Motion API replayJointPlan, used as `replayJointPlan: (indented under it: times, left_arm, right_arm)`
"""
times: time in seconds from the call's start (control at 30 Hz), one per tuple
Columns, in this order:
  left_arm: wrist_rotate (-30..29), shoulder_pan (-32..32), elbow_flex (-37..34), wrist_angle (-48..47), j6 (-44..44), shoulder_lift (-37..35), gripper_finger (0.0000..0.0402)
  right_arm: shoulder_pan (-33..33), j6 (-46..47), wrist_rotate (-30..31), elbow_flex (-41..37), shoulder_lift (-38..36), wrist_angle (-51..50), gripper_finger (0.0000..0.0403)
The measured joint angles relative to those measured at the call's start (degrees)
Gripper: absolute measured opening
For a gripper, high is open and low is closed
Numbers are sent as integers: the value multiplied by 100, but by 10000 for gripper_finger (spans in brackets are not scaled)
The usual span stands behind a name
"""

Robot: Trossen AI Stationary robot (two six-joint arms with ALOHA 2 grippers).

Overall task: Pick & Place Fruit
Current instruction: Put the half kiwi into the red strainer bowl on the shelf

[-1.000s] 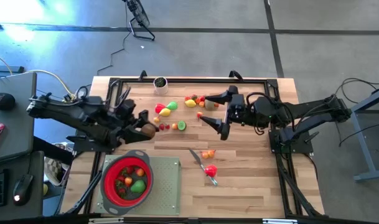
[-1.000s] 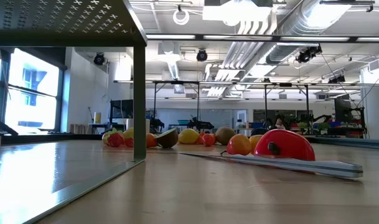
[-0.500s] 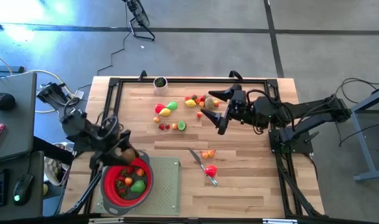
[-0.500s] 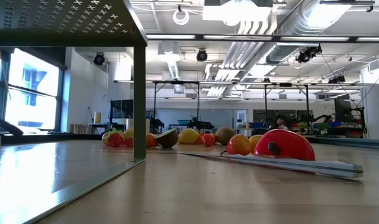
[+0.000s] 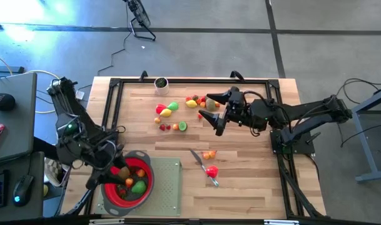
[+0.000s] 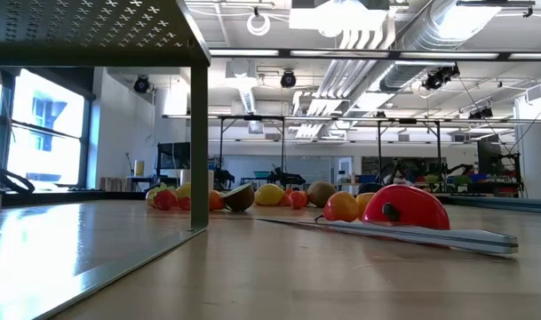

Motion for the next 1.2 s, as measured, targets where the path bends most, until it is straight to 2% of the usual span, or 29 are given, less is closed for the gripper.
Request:
replayJointPlan:
  times: [0.17, 0.33, 0.5, 0.63, 0.73, 1.03, 1.2]
  left_arm:
    - [-463, -142, 376, -259, 97, 358, 239]
    - [-650, -138, 1030, -1576, -157, 847, 239]
    - [-624, -138, 1767, -2970, -656, 1475, 239]
    - [-272, -131, 2193, -3630, -816, 1880, 239]
    - [-43, -133, 2258, -3654, -809, 1996, 239]
    - [-26, -129, 2253, -3622, -746, 2086, 240]
    - [-54, -129, 2253, -3664, -711, 2083, 270]
  right_arm:
    - [0, -74, 1, 0, 13, -2, 373]
    - [0, -148, 116, 0, 8, -9, 373]
    - [0, -169, 110, 0, 8, -9, 373]
    - [0, -300, 110, 0, 8, -13, 373]
    - [0, -320, 129, 0, 8, -11, 373]
    - [-13, -466, 132, 0, 8, -13, 373]
    - [-15, -468, 134, 0, 8, -16, 373]
